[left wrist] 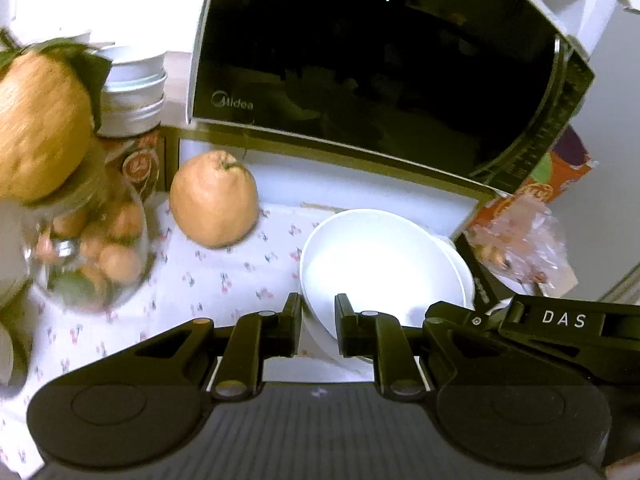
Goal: Organize plates and bowls
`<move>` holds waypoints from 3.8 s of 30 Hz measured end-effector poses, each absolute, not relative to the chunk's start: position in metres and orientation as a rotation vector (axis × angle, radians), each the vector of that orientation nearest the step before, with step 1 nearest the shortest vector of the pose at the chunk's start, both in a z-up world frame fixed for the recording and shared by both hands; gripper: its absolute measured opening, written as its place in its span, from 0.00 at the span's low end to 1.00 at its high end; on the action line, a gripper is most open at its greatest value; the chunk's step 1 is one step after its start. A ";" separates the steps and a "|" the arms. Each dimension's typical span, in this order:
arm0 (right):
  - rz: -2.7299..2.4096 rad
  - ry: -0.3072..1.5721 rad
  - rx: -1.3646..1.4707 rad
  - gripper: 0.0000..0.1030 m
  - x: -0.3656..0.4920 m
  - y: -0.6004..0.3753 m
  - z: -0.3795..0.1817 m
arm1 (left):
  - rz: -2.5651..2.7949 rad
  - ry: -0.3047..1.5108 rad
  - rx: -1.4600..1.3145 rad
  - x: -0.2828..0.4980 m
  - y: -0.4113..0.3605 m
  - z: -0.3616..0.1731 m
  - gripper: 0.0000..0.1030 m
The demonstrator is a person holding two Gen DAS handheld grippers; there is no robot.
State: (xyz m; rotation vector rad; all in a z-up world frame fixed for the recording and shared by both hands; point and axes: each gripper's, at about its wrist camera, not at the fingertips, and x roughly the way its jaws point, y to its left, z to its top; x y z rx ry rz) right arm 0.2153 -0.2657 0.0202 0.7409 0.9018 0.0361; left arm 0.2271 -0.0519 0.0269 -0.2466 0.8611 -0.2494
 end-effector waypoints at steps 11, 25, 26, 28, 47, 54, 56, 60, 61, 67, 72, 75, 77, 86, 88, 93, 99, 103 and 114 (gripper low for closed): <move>0.005 0.906 0.719 0.17 0.142 -0.271 0.020 | -0.281 0.903 -0.337 0.164 -0.048 0.016 0.15; -0.040 0.949 0.745 0.17 0.069 -0.296 -0.002 | -0.390 0.952 -0.342 0.104 -0.061 -0.011 0.15; -0.047 0.952 0.744 0.17 0.066 -0.298 -0.003 | -0.400 0.962 -0.345 0.102 -0.062 -0.012 0.15; -0.051 0.951 0.742 0.17 0.059 -0.302 -0.004 | -0.415 0.971 -0.352 0.099 -0.063 -0.014 0.15; -0.143 1.039 0.746 0.17 0.034 -0.342 -0.029 | -0.525 0.987 -0.216 0.074 -0.107 -0.030 0.17; -0.144 1.065 0.746 0.20 0.035 -0.348 -0.037 | -0.526 1.026 -0.200 0.076 -0.113 -0.040 0.17; -0.144 1.070 0.742 0.20 0.037 -0.348 -0.039 | -0.522 1.037 -0.199 0.077 -0.114 -0.042 0.17; -0.142 1.080 0.751 0.20 0.039 -0.350 -0.043 | -0.519 1.053 -0.196 0.079 -0.116 -0.045 0.17; -0.142 1.084 0.751 0.20 0.040 -0.350 -0.044 | -0.519 1.055 -0.194 0.079 -0.116 -0.046 0.17; -0.136 1.091 0.750 0.20 0.041 -0.351 -0.046 | -0.530 1.062 -0.193 0.081 -0.116 -0.045 0.18; -0.134 1.098 0.762 0.20 0.042 -0.353 -0.047 | -0.536 1.080 -0.200 0.084 -0.118 -0.048 0.25; -0.126 1.105 0.758 0.20 0.042 -0.352 -0.047 | -0.539 1.083 -0.193 0.084 -0.118 -0.048 0.25; -0.119 1.107 0.755 0.20 0.043 -0.352 -0.046 | -0.538 1.080 -0.185 0.085 -0.118 -0.047 0.27; -0.101 1.100 0.762 0.39 0.044 -0.354 -0.042 | -0.539 1.078 -0.151 0.081 -0.116 -0.038 0.48; -0.099 1.091 0.766 0.45 0.044 -0.355 -0.040 | -0.539 1.074 -0.137 0.080 -0.115 -0.036 0.54; -0.085 1.047 0.795 0.58 0.045 -0.359 -0.033 | -0.545 1.069 -0.125 0.079 -0.111 -0.029 0.64; -0.060 0.975 0.810 0.67 0.052 -0.364 -0.022 | -0.571 1.029 -0.084 0.082 -0.113 -0.013 0.78; -0.036 0.929 0.867 0.68 0.061 -0.371 -0.022 | -0.573 0.998 -0.060 0.097 -0.115 -0.005 0.83; -0.035 0.881 0.970 0.68 0.084 -0.375 -0.039 | -0.653 0.892 0.076 0.151 -0.134 -0.003 0.88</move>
